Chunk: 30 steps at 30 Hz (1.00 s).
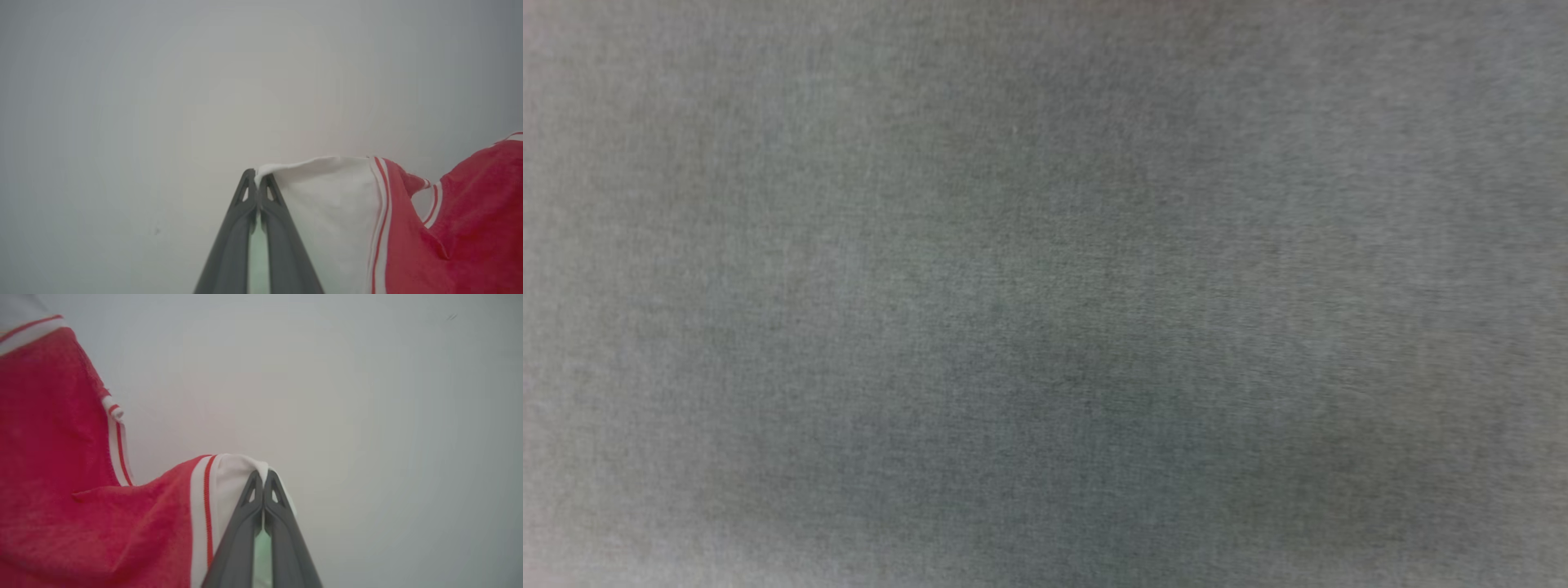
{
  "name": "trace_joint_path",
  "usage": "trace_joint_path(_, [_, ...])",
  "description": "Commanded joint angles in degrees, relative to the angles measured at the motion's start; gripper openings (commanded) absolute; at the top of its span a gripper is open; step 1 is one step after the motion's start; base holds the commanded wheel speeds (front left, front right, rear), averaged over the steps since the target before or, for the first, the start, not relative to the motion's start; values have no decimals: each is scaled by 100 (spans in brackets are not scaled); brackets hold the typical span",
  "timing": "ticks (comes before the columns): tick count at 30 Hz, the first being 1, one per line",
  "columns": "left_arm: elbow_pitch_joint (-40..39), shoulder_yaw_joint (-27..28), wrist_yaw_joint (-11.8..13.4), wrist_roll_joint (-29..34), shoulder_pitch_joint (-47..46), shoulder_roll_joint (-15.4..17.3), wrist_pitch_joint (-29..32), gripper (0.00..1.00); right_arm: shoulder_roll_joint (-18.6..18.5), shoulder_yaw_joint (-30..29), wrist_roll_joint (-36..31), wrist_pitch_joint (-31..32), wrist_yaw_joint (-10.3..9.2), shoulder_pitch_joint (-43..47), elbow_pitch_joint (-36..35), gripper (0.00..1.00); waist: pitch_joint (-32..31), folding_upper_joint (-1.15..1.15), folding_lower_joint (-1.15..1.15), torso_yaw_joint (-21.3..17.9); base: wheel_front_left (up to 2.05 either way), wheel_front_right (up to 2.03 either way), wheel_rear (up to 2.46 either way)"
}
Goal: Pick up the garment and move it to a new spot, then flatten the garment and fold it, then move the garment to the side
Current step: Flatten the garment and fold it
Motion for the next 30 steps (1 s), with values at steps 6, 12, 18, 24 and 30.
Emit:
trace_joint_path(6, [-284, -339, -193, -177, 1451, 301, 24, 0, -512, 402, 852, -28, -9, 1804, -651, 0, -167, 0, 0, 238, 0, 0, 0])
trace_joint_path(12, [-1193, -688, -225, -800, 3102, 768, 893, 0, -920, 576, 2294, 159, -9, 3451, -1220, 0, -756, 0, 0, 194, 0, 0, 0])
trace_joint_path(18, [-2760, -792, -206, -1529, 4866, 1601, 1769, 0, -1567, 644, 2838, 245, -9, 4869, -2161, 0, -1197, 0, 0, 105, 0, 0, 0])
trace_joint_path(24, [-4180, -606, 147, -2205, 6770, 2485, 2010, 0, -2001, 473, 2864, 185, -9, 6505, -2785, 0, -1428, 0, 0, 1, 0, 0, 0])
trace_joint_path(30, [-4749, -658, 568, -2590, 8233, 2951, 2096, 0, -2257, 494, 2750, 222, -9, 7759, -2930, 0, -1484, 0, 0, -38, 0, 0, 0])
